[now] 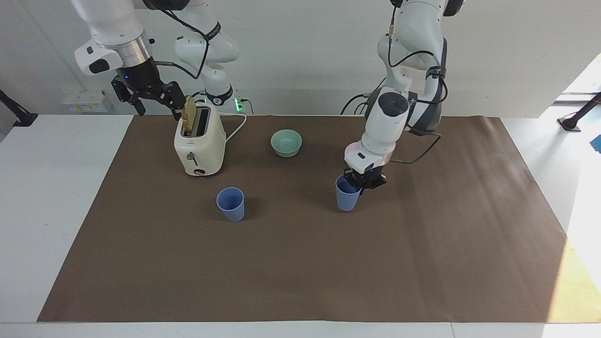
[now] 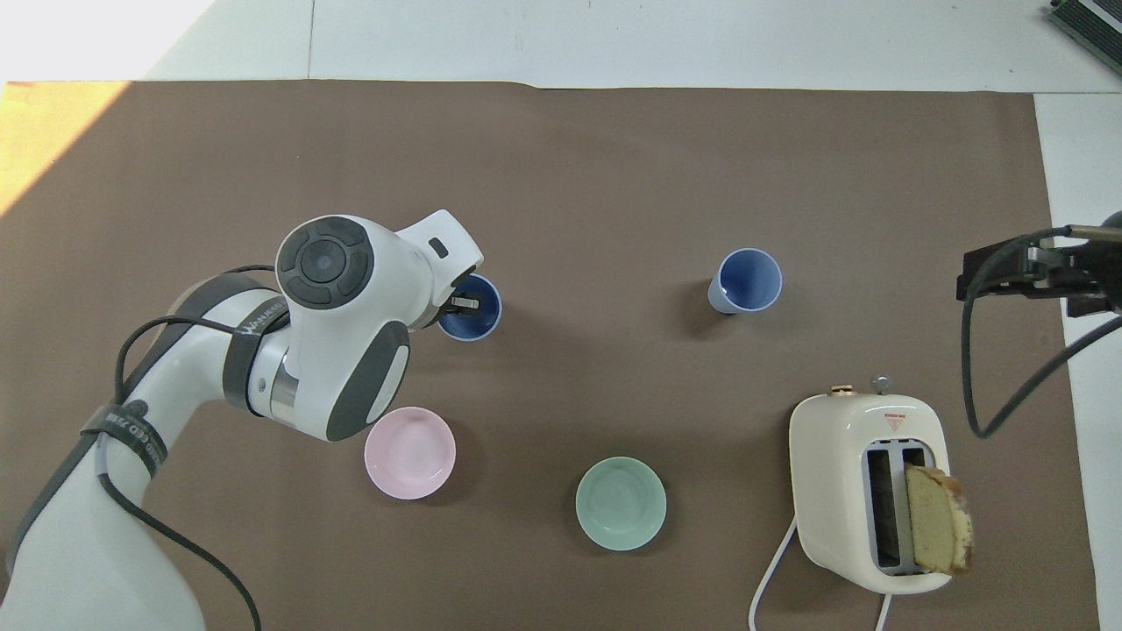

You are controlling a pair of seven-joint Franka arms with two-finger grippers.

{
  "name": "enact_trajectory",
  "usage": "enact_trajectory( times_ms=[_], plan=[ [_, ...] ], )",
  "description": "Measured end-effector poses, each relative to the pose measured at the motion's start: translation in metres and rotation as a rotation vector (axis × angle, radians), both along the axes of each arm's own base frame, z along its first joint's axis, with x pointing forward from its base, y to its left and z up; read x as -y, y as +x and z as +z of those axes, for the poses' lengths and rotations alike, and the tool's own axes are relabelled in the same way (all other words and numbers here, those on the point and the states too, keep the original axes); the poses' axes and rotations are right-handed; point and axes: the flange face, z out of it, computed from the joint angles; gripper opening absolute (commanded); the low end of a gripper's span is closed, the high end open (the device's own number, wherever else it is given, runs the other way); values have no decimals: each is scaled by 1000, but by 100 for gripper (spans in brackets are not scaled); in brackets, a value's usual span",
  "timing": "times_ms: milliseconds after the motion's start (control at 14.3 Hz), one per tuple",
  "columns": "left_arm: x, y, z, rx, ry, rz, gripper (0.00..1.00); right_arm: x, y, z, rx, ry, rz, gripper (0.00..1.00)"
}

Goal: Stack blue cups with both arms
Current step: 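Carry the blue cup with the left gripper toward the table center and set it down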

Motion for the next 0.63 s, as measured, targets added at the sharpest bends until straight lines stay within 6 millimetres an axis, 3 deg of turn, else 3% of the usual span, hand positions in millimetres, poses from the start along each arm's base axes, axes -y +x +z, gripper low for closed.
enact_trajectory(
  times_ms=[349, 559, 629],
  plan=[
    [61, -38, -2, -9, -11, -12, 0, 0, 0, 0, 0, 0, 0, 100],
    [67, -47, -4, -31, -18, 0, 0, 0, 0, 0, -1, 0, 0, 100],
    [67, -48, -5, -47, -33, 14, 9, 0, 0, 0, -1, 0, 1, 100]
  ],
)
